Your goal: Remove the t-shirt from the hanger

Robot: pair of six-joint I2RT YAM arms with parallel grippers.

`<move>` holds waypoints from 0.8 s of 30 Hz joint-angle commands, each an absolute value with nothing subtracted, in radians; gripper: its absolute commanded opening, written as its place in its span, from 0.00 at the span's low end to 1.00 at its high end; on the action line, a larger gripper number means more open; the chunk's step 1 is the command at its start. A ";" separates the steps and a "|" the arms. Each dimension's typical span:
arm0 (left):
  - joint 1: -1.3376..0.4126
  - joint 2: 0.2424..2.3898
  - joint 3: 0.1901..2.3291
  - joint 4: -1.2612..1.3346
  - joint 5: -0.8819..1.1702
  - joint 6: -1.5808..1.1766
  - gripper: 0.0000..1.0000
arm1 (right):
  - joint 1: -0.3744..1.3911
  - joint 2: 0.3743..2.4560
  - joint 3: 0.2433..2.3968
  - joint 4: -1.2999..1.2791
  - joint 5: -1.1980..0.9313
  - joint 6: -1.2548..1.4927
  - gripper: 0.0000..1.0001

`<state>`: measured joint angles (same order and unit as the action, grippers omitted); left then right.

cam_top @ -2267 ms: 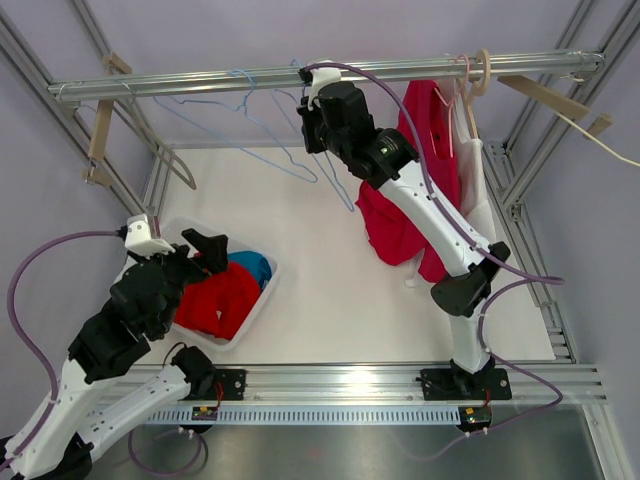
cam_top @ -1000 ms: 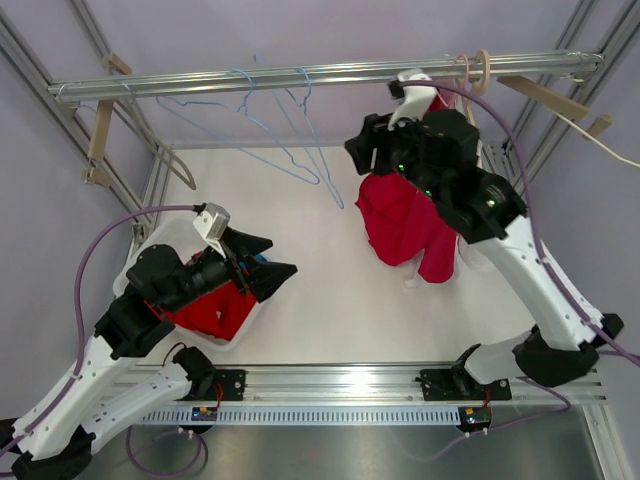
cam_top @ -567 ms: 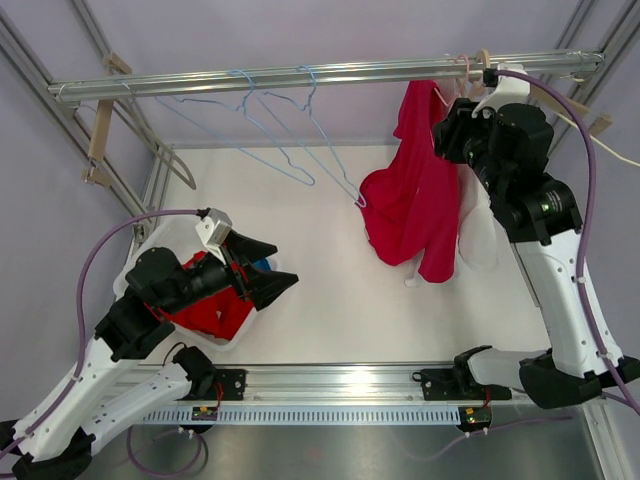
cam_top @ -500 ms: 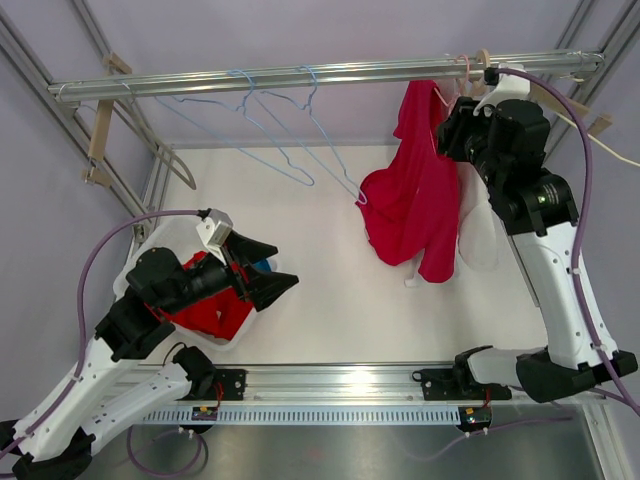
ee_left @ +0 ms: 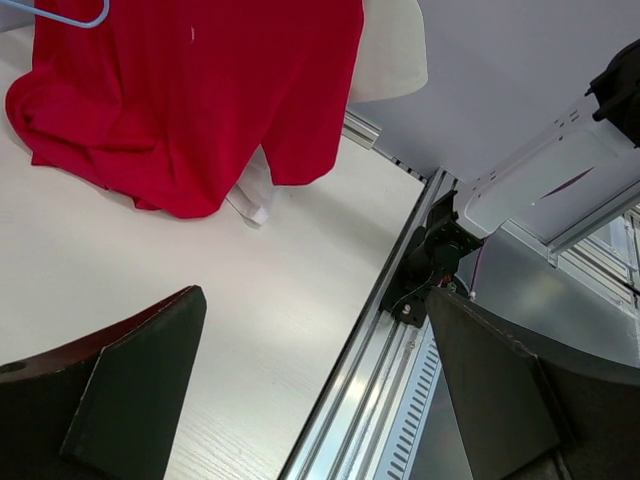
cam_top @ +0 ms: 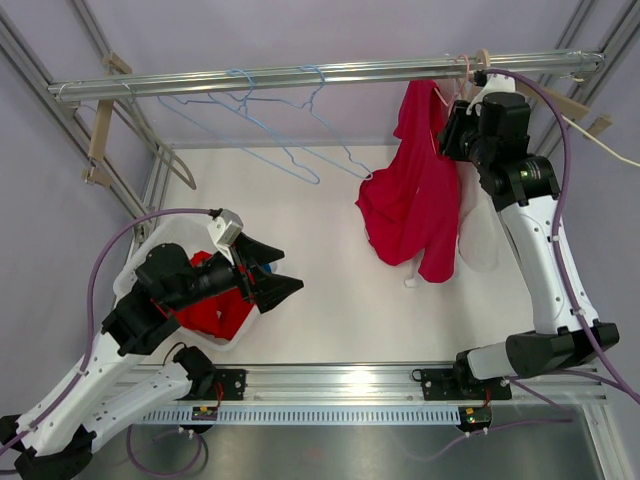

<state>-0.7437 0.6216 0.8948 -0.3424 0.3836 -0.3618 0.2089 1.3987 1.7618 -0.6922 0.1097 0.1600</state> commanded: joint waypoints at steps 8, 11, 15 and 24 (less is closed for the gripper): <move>-0.742 0.630 0.893 -0.302 0.433 -0.345 0.99 | 0.206 1.477 1.879 -0.687 0.069 0.123 0.03; -0.741 0.634 0.891 -0.302 0.433 -0.344 0.99 | 0.219 1.471 1.894 -0.664 0.058 0.115 0.00; -0.736 0.634 0.890 -0.301 0.434 -0.344 0.99 | 0.309 1.494 1.986 -0.670 0.127 0.062 0.00; -0.736 0.637 0.890 -0.301 0.431 -0.344 0.99 | 0.397 1.467 2.000 -0.614 0.267 0.032 0.00</move>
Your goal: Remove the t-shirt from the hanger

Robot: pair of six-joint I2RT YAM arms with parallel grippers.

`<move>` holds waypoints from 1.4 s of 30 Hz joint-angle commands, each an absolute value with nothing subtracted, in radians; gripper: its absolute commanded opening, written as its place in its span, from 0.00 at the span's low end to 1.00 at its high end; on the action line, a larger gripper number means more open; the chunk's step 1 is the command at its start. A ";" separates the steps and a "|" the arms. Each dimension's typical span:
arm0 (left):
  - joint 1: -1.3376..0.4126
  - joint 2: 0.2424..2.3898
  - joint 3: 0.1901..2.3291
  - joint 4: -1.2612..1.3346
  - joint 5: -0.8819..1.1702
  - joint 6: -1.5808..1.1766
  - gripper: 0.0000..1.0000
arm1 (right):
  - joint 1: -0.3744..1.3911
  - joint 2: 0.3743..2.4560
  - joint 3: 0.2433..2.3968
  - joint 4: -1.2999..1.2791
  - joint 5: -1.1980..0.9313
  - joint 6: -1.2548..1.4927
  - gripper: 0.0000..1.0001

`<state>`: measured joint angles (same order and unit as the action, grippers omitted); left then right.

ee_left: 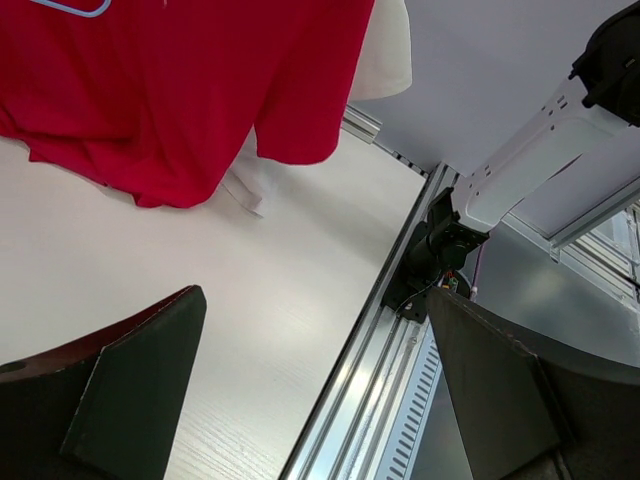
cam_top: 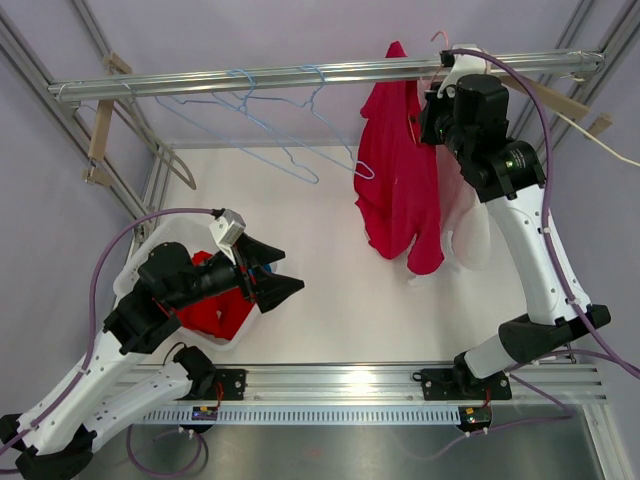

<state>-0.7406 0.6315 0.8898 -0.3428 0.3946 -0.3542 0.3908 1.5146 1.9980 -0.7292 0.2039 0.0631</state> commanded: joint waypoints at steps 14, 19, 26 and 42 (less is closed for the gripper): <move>-0.741 0.702 0.902 -0.198 0.535 -0.482 0.99 | 0.511 1.077 1.350 -0.397 0.345 0.276 0.00; -0.865 0.771 0.951 -0.199 0.445 -0.476 0.99 | 0.569 0.988 1.289 -0.397 0.383 0.314 0.00; -1.303 0.983 1.069 -0.201 0.008 -0.396 0.99 | 0.640 0.928 1.275 -0.406 0.454 0.356 0.00; -1.555 1.471 1.436 -0.120 -0.390 -0.247 0.99 | 0.667 0.678 1.376 -0.526 0.298 0.472 0.00</move>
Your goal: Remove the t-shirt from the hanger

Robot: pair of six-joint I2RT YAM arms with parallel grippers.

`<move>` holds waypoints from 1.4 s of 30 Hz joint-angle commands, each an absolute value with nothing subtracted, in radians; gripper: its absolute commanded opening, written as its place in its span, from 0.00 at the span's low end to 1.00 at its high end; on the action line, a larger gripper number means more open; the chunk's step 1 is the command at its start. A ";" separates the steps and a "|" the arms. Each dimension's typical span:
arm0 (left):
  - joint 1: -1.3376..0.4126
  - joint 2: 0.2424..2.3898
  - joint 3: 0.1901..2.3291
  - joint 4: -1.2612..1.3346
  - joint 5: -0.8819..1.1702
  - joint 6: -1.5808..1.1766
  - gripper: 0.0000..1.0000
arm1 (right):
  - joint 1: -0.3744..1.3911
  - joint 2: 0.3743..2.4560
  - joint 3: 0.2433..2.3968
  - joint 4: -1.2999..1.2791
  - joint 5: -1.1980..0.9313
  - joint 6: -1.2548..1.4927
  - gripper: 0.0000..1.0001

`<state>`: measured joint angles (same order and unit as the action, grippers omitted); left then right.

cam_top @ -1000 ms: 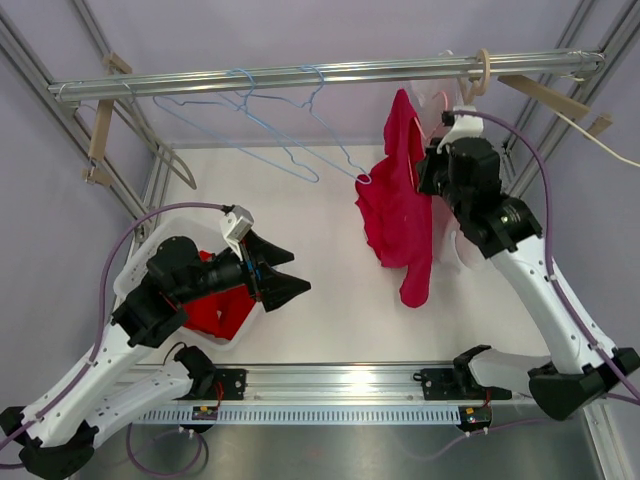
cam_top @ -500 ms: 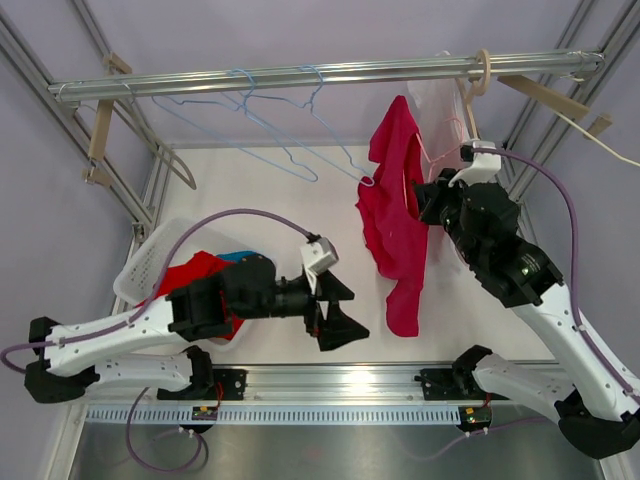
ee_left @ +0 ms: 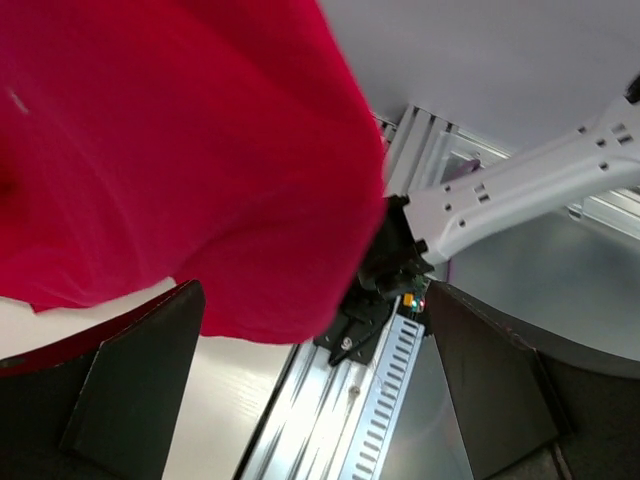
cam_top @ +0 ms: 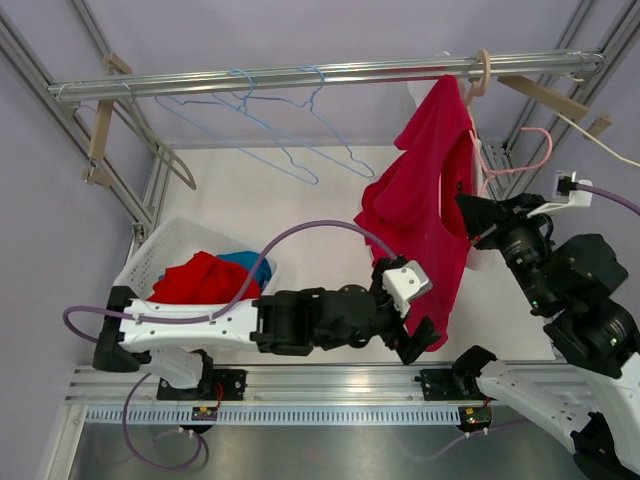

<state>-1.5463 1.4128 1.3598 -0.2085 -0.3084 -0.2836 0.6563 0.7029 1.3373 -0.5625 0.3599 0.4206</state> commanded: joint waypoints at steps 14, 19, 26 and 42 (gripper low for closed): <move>-1.583 1.559 1.470 -0.035 -0.327 -0.267 0.27 | 0.667 0.647 1.364 -0.522 0.233 0.479 0.00; -1.626 1.505 1.358 -0.035 -0.330 -0.301 0.00 | 0.667 0.678 1.338 -0.434 0.252 0.466 0.00; -1.747 1.430 1.178 -0.035 -0.347 -0.379 0.00 | 0.667 0.741 1.258 -0.218 0.351 0.437 0.00; -1.829 1.378 0.928 -0.155 -0.341 -0.528 0.00 | 0.667 0.707 1.417 -0.271 0.347 0.196 0.00</move>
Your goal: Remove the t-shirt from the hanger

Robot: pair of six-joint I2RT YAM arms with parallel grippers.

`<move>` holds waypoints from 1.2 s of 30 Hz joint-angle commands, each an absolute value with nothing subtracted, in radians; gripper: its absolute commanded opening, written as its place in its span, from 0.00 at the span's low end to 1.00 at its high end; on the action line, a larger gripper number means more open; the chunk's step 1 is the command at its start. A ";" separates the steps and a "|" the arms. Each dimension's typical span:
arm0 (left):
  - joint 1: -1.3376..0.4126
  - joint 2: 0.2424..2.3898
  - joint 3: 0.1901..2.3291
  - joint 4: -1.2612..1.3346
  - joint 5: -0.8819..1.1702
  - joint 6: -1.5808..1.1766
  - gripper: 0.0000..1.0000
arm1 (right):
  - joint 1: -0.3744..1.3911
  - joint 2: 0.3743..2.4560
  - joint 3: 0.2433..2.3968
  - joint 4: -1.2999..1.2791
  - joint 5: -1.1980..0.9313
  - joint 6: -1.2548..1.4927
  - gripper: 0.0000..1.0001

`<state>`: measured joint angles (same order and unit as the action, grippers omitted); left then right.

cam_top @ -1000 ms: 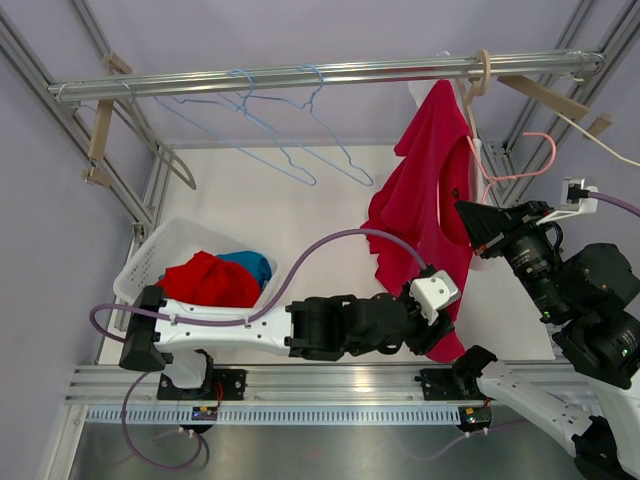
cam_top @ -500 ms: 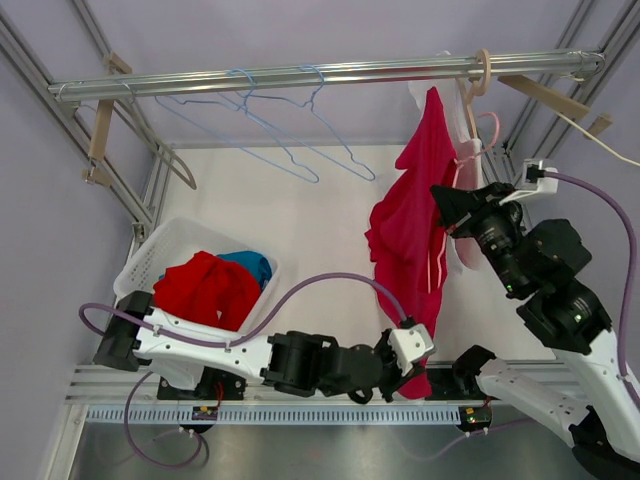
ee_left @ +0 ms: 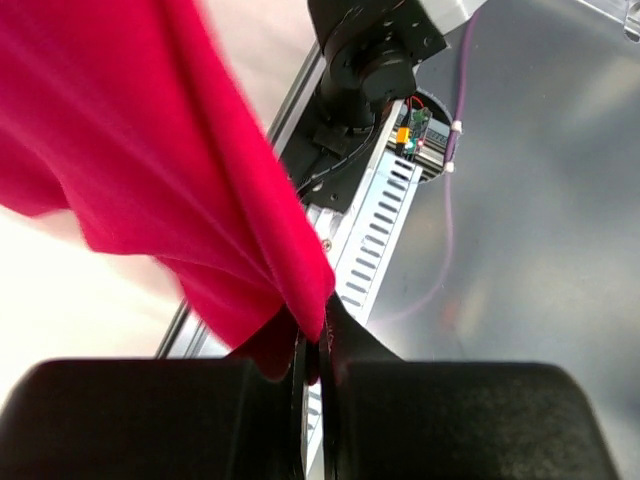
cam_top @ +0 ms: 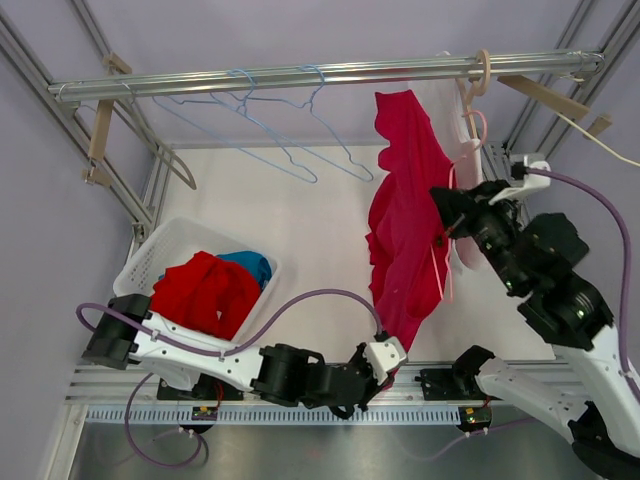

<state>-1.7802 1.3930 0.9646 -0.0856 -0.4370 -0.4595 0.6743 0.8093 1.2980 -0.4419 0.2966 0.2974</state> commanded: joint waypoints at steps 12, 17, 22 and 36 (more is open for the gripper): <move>-1.856 1.303 1.198 -0.416 -0.619 -0.332 0.00 | 0.667 0.523 1.531 -0.632 0.163 0.258 0.00; -1.855 1.229 1.385 -0.379 -0.802 -0.117 0.00 | 0.667 0.451 1.587 -0.774 0.013 0.299 0.00; -1.804 1.250 1.407 -0.042 -0.893 0.190 0.00 | 0.667 0.422 1.635 -0.818 -0.173 0.342 0.00; -1.553 1.463 1.528 0.232 -0.591 0.305 0.67 | 0.667 0.403 1.623 -0.721 -0.445 0.442 0.00</move>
<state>-1.5826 1.4433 1.4620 0.0860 -0.6022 0.2527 0.6693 0.4088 1.6218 -0.8143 -0.3435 0.4149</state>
